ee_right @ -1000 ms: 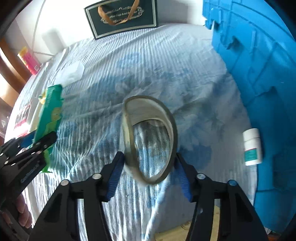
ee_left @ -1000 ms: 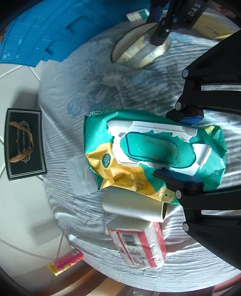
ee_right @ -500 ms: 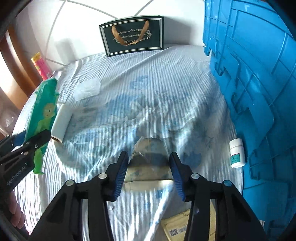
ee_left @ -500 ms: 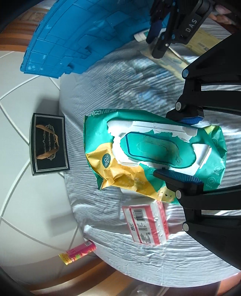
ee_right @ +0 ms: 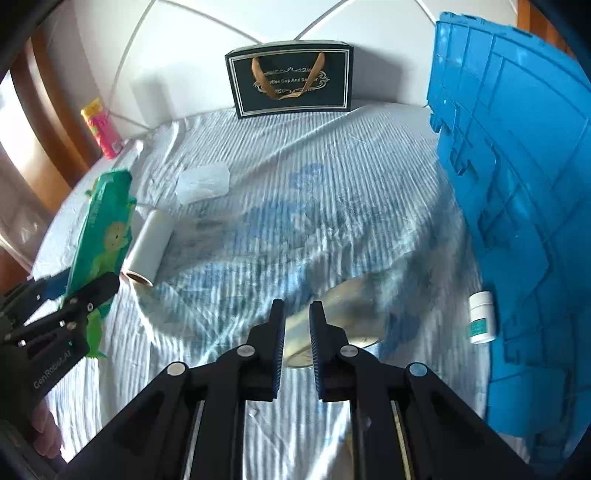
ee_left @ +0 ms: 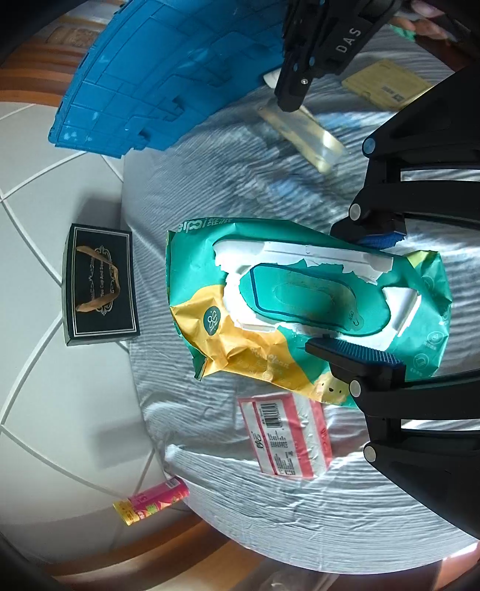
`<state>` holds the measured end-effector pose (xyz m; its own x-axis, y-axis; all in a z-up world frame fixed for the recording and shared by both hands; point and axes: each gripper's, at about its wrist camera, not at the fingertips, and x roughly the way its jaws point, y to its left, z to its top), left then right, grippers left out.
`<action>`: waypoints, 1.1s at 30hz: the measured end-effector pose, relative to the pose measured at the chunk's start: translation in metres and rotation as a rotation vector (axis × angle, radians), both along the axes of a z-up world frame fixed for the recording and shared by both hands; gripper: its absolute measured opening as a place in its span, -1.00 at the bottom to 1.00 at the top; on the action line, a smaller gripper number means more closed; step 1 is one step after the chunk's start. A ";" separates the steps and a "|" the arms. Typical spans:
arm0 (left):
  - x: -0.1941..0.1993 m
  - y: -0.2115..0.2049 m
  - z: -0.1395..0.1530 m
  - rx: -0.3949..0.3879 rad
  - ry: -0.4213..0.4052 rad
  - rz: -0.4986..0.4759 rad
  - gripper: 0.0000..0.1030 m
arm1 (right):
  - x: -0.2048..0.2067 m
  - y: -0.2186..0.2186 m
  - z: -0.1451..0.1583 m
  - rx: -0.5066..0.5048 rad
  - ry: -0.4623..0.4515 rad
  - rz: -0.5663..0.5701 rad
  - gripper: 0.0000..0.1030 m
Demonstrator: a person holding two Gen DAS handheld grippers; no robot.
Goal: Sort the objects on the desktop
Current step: 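Lift the teal wipes pack with the left gripper while the right regrasps the insole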
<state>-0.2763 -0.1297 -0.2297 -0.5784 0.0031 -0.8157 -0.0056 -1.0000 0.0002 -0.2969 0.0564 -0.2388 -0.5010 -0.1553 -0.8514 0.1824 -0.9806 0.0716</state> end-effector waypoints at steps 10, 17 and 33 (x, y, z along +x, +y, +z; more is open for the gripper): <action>-0.009 0.007 -0.041 0.009 -0.091 -0.015 -0.19 | 0.014 0.041 -0.035 -0.015 -0.053 -0.122 0.82; -0.024 0.016 -0.055 0.009 -0.126 -0.017 -0.19 | -0.007 0.057 -0.055 0.005 -0.089 -0.137 0.82; -0.046 0.003 -0.063 -0.004 -0.148 0.052 -0.18 | -0.070 -0.018 -0.032 -0.032 -0.024 0.130 0.82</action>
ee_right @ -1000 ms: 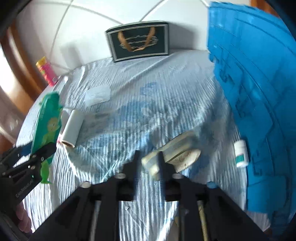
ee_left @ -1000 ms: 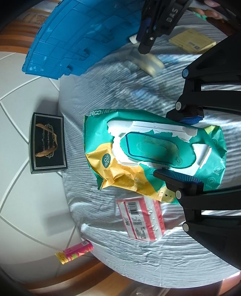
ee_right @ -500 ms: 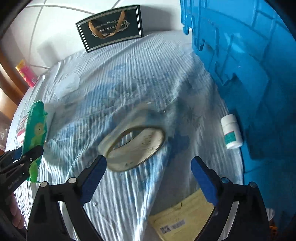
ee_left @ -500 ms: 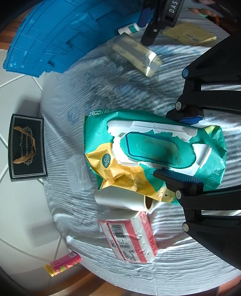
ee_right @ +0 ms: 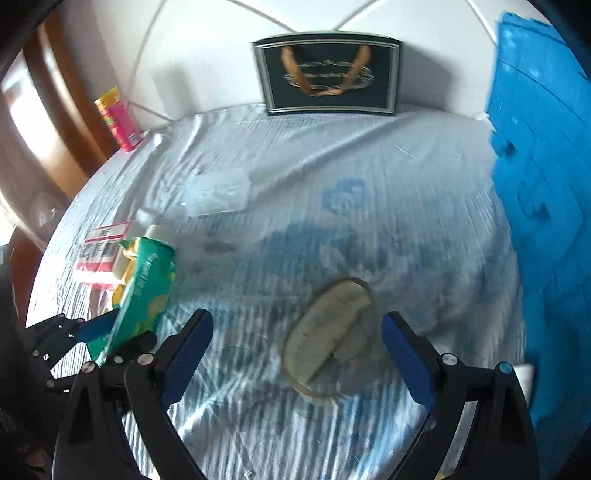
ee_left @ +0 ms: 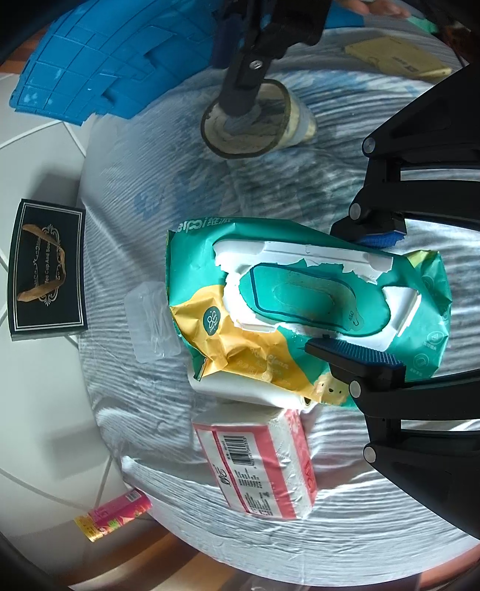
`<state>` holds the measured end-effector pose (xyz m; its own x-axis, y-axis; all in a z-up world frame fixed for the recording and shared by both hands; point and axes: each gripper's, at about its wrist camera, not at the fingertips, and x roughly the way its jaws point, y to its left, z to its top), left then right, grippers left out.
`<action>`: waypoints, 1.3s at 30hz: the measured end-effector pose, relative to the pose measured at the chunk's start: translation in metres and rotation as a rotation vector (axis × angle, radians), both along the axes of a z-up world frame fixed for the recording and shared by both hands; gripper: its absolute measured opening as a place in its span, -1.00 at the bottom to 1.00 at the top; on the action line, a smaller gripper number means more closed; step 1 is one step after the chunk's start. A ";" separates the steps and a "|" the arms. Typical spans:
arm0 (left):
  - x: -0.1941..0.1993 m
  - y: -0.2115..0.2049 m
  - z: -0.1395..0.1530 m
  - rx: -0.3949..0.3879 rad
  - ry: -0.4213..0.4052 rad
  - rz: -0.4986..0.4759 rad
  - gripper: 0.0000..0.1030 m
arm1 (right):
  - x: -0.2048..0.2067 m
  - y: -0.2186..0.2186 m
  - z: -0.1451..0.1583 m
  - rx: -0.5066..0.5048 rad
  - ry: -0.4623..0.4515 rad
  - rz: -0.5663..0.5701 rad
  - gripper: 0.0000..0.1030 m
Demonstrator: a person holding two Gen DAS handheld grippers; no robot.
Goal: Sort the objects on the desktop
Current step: 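Lift the teal wipes pack with the left gripper while the right regrasps the insole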
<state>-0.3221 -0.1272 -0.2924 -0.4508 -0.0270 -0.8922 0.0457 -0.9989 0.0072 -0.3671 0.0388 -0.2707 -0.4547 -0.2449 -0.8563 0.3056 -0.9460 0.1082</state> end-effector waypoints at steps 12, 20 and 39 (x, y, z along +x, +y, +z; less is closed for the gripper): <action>-0.045 0.035 -0.035 0.018 -0.056 -0.037 -0.18 | 0.007 0.028 -0.043 0.037 -0.053 -0.139 0.82; -0.063 0.048 -0.042 -0.066 -0.038 -0.061 0.04 | -0.009 0.025 -0.070 0.009 -0.066 -0.166 0.55; -0.025 0.029 0.023 -0.041 0.123 -0.062 -0.21 | 0.019 0.017 -0.005 -0.025 0.058 -0.129 0.48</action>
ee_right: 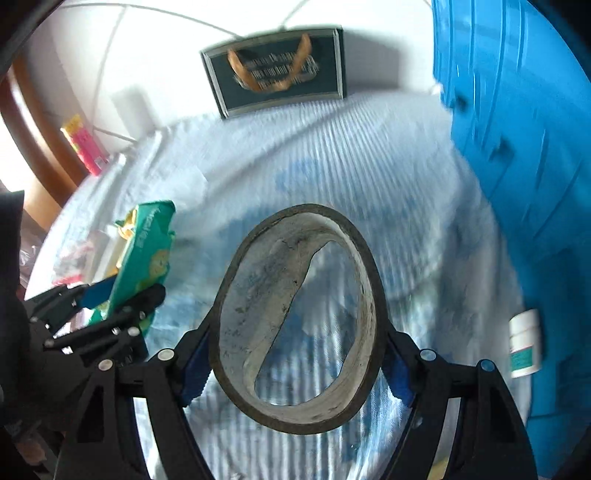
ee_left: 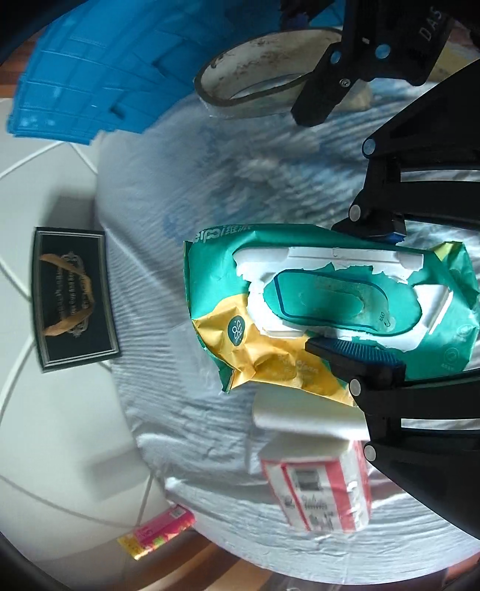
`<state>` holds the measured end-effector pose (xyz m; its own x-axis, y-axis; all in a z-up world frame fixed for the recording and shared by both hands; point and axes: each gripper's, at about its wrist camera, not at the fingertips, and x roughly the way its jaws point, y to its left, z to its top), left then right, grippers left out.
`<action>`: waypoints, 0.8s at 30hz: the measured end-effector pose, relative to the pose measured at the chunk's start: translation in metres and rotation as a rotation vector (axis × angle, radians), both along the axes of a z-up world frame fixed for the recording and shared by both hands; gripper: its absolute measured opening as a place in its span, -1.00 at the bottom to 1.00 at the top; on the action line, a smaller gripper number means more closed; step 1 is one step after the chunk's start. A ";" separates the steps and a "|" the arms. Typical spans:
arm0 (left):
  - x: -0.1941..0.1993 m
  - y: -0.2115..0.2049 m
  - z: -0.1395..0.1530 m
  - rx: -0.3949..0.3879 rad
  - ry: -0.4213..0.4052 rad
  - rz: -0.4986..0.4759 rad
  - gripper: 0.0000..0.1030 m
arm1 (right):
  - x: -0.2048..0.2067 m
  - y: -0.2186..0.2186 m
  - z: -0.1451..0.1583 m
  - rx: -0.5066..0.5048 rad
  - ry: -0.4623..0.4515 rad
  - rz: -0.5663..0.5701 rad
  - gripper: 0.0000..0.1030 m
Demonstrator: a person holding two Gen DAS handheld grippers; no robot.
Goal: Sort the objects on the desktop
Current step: 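Lift the teal wipes pack with the left gripper while the right regrasps the insole, then carry the wipes pack and insole over the blue crate and release both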
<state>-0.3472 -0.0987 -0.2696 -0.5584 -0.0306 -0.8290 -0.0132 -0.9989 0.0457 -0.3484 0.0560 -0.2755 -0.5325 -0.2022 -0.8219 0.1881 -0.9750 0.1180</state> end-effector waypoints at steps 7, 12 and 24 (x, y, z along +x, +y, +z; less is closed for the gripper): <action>0.027 -0.022 0.068 0.018 0.128 0.015 -0.21 | 0.027 -0.018 0.071 0.015 0.136 0.025 0.48; 0.051 -0.035 0.112 0.038 0.207 0.009 -0.21 | 0.055 -0.033 0.126 0.040 0.238 0.039 0.48; 0.105 -0.009 0.207 0.094 0.388 -0.071 -0.21 | 0.124 -0.014 0.236 0.045 0.434 -0.013 0.48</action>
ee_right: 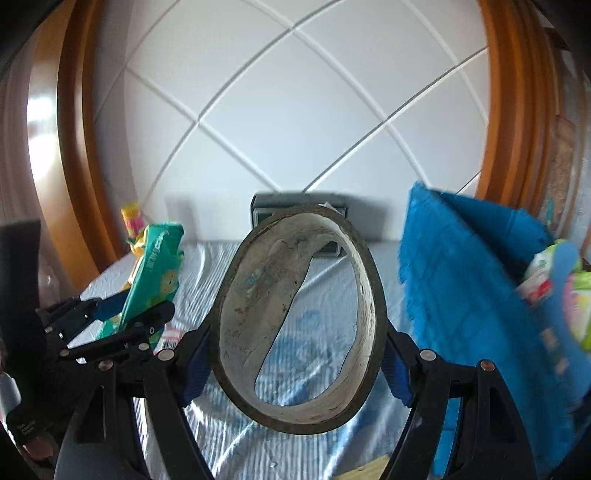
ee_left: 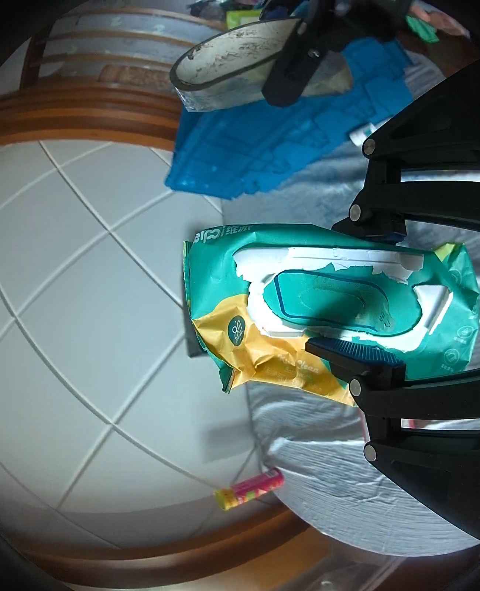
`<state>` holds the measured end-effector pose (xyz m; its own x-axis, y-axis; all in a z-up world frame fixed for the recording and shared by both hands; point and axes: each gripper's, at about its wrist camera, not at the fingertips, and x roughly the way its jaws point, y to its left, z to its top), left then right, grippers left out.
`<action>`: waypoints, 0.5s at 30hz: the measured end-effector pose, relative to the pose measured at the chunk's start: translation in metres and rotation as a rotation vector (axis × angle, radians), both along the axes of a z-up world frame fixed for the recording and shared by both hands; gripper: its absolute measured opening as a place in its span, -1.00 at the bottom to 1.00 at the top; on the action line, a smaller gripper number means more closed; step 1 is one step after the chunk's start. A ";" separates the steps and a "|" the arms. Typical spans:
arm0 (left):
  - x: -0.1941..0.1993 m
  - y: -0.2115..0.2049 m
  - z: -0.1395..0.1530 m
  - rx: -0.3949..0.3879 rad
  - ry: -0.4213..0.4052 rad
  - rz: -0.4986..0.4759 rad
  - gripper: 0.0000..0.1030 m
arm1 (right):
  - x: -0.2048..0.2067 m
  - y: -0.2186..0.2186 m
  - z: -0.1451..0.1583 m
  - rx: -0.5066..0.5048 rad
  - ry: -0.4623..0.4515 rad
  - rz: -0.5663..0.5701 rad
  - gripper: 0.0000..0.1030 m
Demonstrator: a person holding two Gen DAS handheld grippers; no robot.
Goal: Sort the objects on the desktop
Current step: 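Carry the wipes pack and insole over the blue crate and release both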
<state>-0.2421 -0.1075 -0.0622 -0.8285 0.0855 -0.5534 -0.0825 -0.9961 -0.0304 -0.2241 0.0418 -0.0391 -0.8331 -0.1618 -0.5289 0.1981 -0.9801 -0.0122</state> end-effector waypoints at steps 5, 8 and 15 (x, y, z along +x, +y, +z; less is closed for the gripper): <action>0.011 0.065 0.038 0.002 0.088 -0.079 -0.21 | 0.025 0.061 0.038 -0.029 0.079 -0.076 0.48; 0.015 0.114 0.058 0.009 0.124 -0.118 -0.21 | 0.040 0.115 0.054 -0.034 0.116 -0.133 0.48; 0.014 0.268 0.088 0.049 0.172 -0.193 -0.21 | 0.061 0.256 0.078 0.009 0.157 -0.209 0.48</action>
